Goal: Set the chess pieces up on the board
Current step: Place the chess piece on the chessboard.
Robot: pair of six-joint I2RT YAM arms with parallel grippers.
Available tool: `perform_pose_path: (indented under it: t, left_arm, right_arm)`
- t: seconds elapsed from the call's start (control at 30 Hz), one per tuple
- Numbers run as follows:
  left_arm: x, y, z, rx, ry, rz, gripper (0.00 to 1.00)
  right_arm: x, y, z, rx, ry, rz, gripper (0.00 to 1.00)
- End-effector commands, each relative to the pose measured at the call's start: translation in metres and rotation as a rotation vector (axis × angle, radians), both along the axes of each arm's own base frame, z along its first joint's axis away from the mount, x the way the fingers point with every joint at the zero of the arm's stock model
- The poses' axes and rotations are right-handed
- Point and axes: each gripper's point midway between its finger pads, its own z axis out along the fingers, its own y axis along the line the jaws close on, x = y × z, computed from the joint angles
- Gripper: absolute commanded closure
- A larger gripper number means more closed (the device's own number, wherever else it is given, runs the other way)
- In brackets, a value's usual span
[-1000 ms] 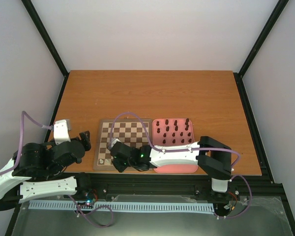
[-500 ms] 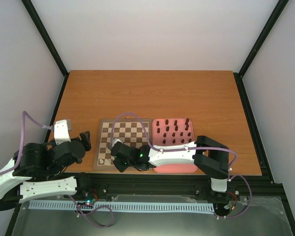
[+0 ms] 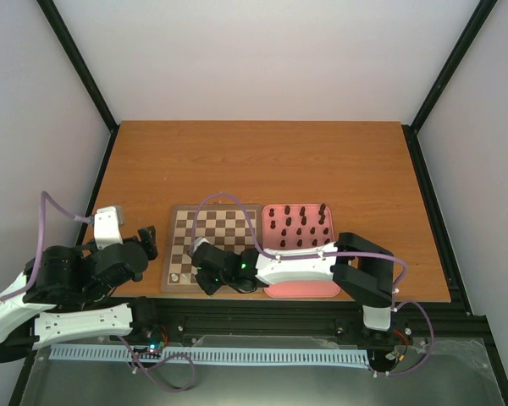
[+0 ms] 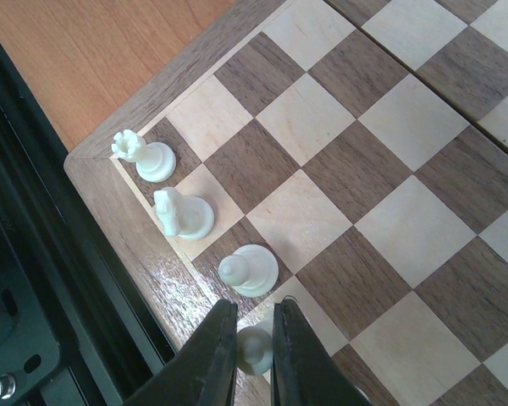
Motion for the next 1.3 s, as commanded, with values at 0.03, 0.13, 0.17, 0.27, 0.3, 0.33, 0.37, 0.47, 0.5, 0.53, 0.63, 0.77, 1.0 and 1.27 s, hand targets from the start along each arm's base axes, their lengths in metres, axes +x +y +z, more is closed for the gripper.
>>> perform_pose_path:
  t: [0.03,0.13,0.17,0.27,0.3,0.33,0.37,0.47,0.5,0.53,0.63,0.77,1.0,1.27]
  left_arm:
    - [0.001,0.002,0.000,0.010,-0.008,0.000,0.00]
    - [0.001,0.002,0.000,0.010,-0.008,0.001,0.00]
    - [0.001,0.002,-0.001,0.011,-0.007,0.001,0.00]
    - [0.001,0.000,-0.002,0.010,-0.005,0.000,0.00]
    - [0.001,0.000,-0.002,0.007,-0.005,-0.001,0.00]
    - [0.001,-0.001,-0.003,0.005,-0.003,-0.004,0.00]
    - [0.001,-0.001,-0.003,0.007,-0.002,-0.004,0.00]
    - [0.000,-0.001,-0.005,0.007,0.001,-0.006,0.00]
    - [0.000,-0.001,-0.005,0.005,0.002,-0.006,0.00]
    - [0.000,-0.001,-0.005,0.003,0.002,-0.005,0.00]
    - [0.000,0.000,-0.005,0.000,0.001,-0.005,0.00]
    - [0.000,0.001,-0.004,0.002,-0.001,-0.003,0.00]
    - [0.000,0.001,-0.005,0.003,-0.001,-0.003,0.00]
    - [0.001,-0.002,-0.004,0.002,-0.005,-0.010,0.00]
  right_arm:
    - [0.000,-0.003,-0.007,-0.008,0.012,-0.005,0.88]
    - [-0.001,-0.006,-0.007,-0.014,0.010,-0.009,0.82]
    - [0.000,-0.007,-0.006,-0.014,0.009,-0.012,0.80]
    - [0.001,-0.010,-0.006,-0.020,0.006,-0.021,0.75]
    - [0.002,-0.011,-0.006,-0.021,0.005,-0.026,0.75]
    - [0.002,-0.011,-0.005,-0.022,0.003,-0.032,0.74]
    - [0.003,-0.013,-0.005,-0.024,0.000,-0.036,0.74]
    - [0.004,-0.014,-0.002,-0.018,-0.003,-0.040,0.74]
    - [0.003,-0.013,-0.001,-0.014,-0.003,-0.034,0.74]
    - [0.002,-0.012,0.000,-0.012,-0.003,-0.027,0.73]
    - [-0.003,-0.008,0.002,-0.008,-0.005,-0.003,0.73]
    - [-0.008,-0.003,0.011,-0.001,-0.015,0.026,0.73]
    - [-0.009,-0.002,0.038,0.020,-0.054,0.021,0.69]
    - [-0.005,-0.006,0.063,0.049,-0.077,0.002,0.68]
